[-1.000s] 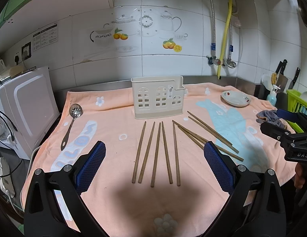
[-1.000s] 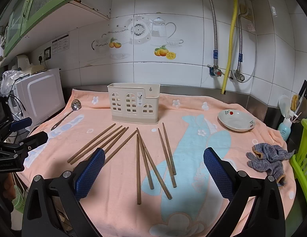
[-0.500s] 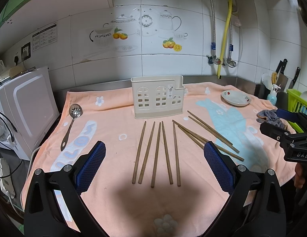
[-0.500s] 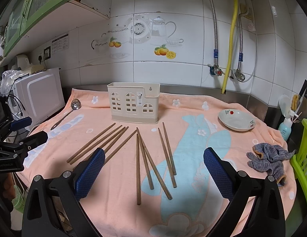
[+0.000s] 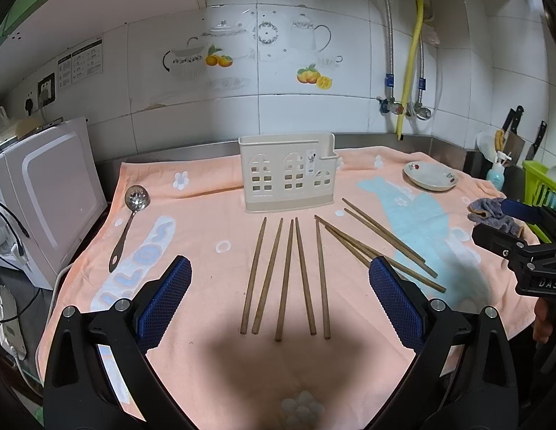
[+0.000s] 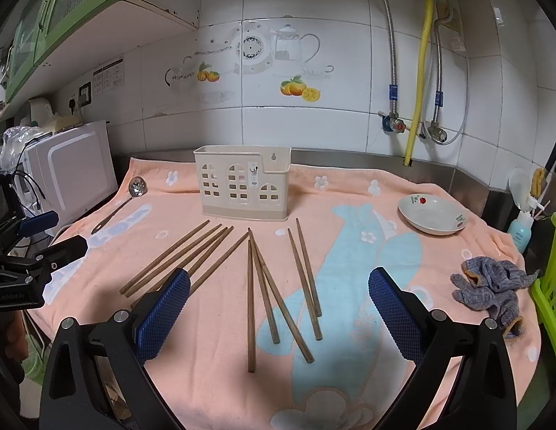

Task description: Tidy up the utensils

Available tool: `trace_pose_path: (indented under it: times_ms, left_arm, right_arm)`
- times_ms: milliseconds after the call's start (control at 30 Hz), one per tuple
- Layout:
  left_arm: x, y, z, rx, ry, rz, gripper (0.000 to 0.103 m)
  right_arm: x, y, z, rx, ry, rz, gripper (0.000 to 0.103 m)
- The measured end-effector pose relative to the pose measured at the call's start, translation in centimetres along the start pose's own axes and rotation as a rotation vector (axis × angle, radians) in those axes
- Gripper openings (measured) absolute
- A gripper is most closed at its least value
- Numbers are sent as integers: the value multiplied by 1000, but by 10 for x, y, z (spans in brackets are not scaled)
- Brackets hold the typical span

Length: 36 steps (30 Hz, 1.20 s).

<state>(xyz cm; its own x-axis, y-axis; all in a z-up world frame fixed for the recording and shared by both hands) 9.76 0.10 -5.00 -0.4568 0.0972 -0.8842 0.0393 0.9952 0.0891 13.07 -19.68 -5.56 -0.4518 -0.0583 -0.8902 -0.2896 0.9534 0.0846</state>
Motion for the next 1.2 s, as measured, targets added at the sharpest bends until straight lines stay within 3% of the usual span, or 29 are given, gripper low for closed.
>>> trace_pose_path:
  times_ms: [1200]
  left_arm:
    - [14,25,58,-2,115,-74,98]
  right_arm:
    - [13,-7,58,-10,114,-9,95]
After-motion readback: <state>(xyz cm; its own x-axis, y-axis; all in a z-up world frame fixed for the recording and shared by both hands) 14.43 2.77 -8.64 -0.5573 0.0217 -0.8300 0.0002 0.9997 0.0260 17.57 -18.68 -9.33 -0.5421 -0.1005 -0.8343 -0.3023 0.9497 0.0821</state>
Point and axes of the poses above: each gripper's, at about its wrist camera, not at the fingertips, and z roughly the way its jaws point, y to its left, x to its underside, the point moved 10 cm from there along z, roughly the way its jaws point, and after that the axes turned 5 degrees about z, right-handed, at the moved point
